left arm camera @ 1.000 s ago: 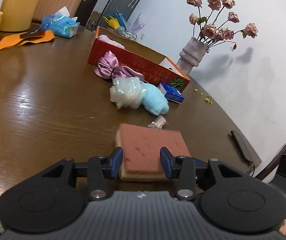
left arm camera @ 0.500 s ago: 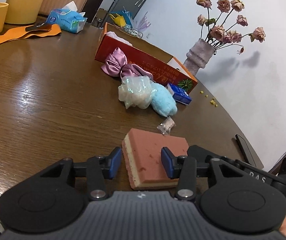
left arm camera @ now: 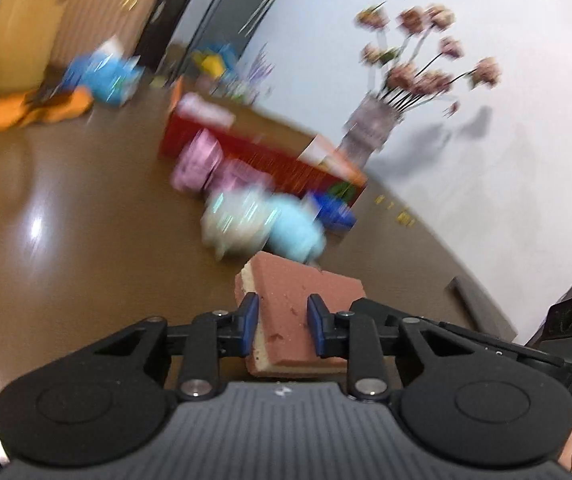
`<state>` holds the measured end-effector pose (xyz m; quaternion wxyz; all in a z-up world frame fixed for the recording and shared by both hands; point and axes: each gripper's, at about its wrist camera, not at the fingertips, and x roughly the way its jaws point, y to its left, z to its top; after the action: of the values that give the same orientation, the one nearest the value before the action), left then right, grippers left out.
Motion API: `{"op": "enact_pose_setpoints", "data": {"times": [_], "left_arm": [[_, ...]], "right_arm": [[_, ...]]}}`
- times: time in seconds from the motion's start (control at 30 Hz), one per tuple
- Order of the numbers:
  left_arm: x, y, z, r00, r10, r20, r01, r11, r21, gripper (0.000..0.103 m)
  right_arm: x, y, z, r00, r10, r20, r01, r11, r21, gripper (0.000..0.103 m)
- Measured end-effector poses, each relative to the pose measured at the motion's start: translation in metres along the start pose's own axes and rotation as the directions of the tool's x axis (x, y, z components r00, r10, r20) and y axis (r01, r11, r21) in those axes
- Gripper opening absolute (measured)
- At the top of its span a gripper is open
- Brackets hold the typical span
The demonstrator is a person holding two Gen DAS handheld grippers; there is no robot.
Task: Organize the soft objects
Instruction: 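Lift the sponge block with both grippers and carry it over the box, then lower the sponge block into the box and open both grippers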
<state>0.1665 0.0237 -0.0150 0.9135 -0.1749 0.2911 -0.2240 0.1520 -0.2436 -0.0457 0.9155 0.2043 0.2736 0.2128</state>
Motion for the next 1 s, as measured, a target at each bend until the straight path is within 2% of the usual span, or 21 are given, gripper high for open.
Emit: {"op": "enact_pose_setpoints", "data": {"times": [0.13, 0.23, 0.37, 0.47, 0.6, 0.7, 0.73, 0.83, 0.9, 1.0], "left_arm": [[0.029, -0.013, 0.071, 0.997, -0.066, 0.048, 0.063, 0.997, 0.053, 0.027], [0.073, -0.028, 0.132, 0.995, -0.082, 0.064, 0.075, 0.992, 0.105, 0.027], [0.164, -0.033, 0.209, 0.995, -0.098, 0.002, 0.097, 0.989, 0.108, 0.027], [0.246, -0.020, 0.243, 0.993, -0.070, -0.090, 0.073, 0.997, 0.030, 0.025], [0.346, 0.002, 0.257, 0.980, -0.020, -0.197, 0.016, 1.000, -0.022, 0.025], [0.400, 0.011, 0.260, 0.965, 0.028, -0.260, -0.035, 0.999, -0.020, 0.025], [0.409, 0.017, 0.257, 0.963, 0.017, -0.268, -0.031, 0.998, -0.050, 0.026], [0.426, 0.023, 0.254, 0.956, 0.031, -0.290, -0.046, 0.998, -0.044, 0.028], [0.429, 0.026, 0.255, 0.952, 0.031, -0.304, -0.046, 0.998, -0.042, 0.028], [0.419, 0.027, 0.261, 0.959, 0.029, -0.283, -0.035, 0.999, -0.016, 0.034]], "right_arm": [[-0.001, -0.001, 0.048, 0.996, 0.008, 0.091, -0.006, 1.000, -0.031, 0.022], [0.017, -0.014, 0.109, 0.990, 0.004, 0.138, 0.005, 0.998, -0.063, 0.022], [0.066, -0.046, 0.200, 0.986, -0.058, 0.158, 0.071, 0.994, -0.082, 0.022], [0.122, -0.088, 0.260, 0.990, -0.108, 0.095, 0.112, 0.993, -0.039, 0.022], [0.206, -0.136, 0.307, 0.975, -0.223, -0.015, 0.223, 0.975, -0.024, 0.022], [0.261, -0.158, 0.324, 0.941, -0.333, -0.060, 0.327, 0.941, -0.083, 0.022], [0.279, -0.164, 0.327, 0.924, -0.372, -0.086, 0.362, 0.925, -0.112, 0.022], [0.307, -0.163, 0.325, 0.878, -0.467, -0.106, 0.440, 0.873, -0.208, 0.024], [0.315, -0.156, 0.319, 0.867, -0.489, -0.098, 0.447, 0.849, -0.282, 0.022], [0.318, -0.152, 0.318, 0.855, -0.511, -0.086, 0.458, 0.824, -0.335, 0.022]]}}
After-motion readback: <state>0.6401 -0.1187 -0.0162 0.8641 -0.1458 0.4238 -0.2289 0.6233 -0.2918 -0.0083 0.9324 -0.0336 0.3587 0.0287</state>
